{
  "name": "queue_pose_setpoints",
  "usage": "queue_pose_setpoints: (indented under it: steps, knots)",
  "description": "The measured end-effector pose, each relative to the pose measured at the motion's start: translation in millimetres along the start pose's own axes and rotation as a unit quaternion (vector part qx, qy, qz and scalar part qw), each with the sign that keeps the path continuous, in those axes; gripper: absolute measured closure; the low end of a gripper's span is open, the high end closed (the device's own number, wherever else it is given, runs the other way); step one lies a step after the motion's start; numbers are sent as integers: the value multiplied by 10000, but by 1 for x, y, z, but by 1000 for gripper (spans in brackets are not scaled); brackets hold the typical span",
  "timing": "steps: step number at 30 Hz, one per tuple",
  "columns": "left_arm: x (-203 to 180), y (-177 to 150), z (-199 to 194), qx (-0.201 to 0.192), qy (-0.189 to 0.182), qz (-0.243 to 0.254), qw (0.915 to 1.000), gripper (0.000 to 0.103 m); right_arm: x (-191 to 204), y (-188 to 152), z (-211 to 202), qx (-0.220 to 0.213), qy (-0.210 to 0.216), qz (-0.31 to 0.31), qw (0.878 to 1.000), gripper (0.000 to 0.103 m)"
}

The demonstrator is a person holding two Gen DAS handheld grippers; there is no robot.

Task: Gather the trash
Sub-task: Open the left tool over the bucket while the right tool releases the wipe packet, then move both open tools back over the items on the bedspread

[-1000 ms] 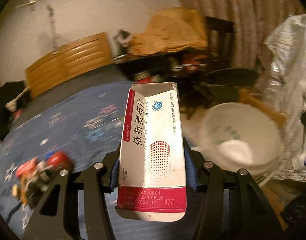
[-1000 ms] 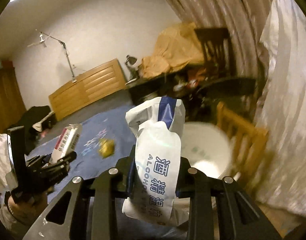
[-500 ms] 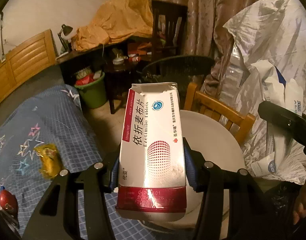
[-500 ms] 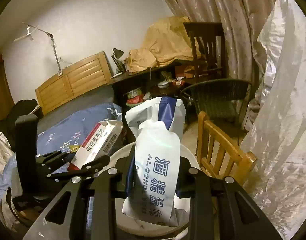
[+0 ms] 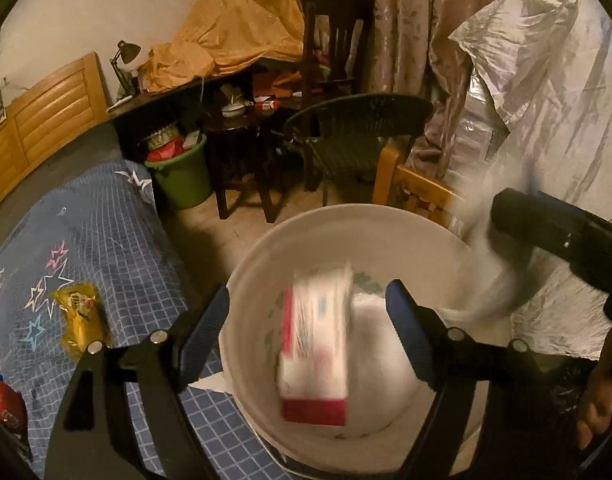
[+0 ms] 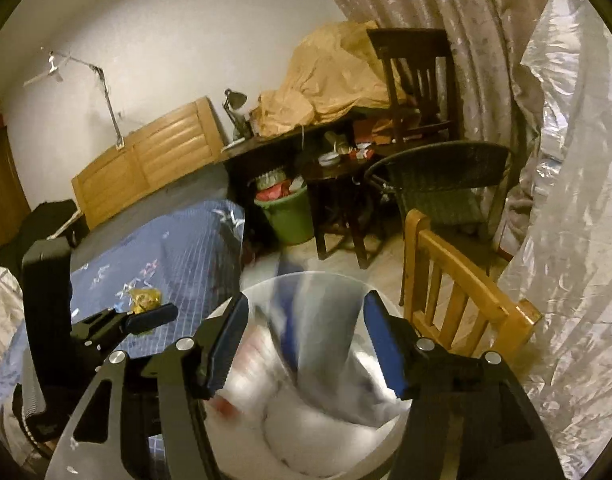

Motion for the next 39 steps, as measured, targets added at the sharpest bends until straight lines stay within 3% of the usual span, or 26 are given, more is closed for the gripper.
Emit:
queue_pose_setpoints:
  steps: [13,19,24,26,29,33,39]
  knots:
    - [7,0,-14,-116,163,2,9998,26,2,-3,-20,-284,-43,37,9996,42]
    - [35,-10,-45,-441,738,-315,9958,26,24,-6,-51,-921,-50,-162,9956,42]
    - [83,-48,-92,-767,1795,-562,9791,22,60,-23,-87,-1856,31,-461,9815,38]
    - [102,-62,-110,-815,2145,-690,9709,19,78,-33,-100,-2225,91,-634,9728,28]
    - [133,-86,-140,-840,2583,-985,9574,19,111,-55,-112,-2625,218,-930,9602,23]
    - [168,-118,-184,-932,2972,-1273,9417,18,154,-84,-111,-2649,413,-1336,9541,18]
    - [219,-173,-247,-938,3398,-1695,9203,16,222,-127,-92,-2112,959,-1614,9593,17]
Point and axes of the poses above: each gripper's, at about its wrist camera, not at the fingertips, and z roughly the way its jaws point, x to its left, y to its top, the point moved 8 cm from there along z, roughly the way its jaws point, and after that the axes turned 11 degrees about z, right-handed, at the moved point
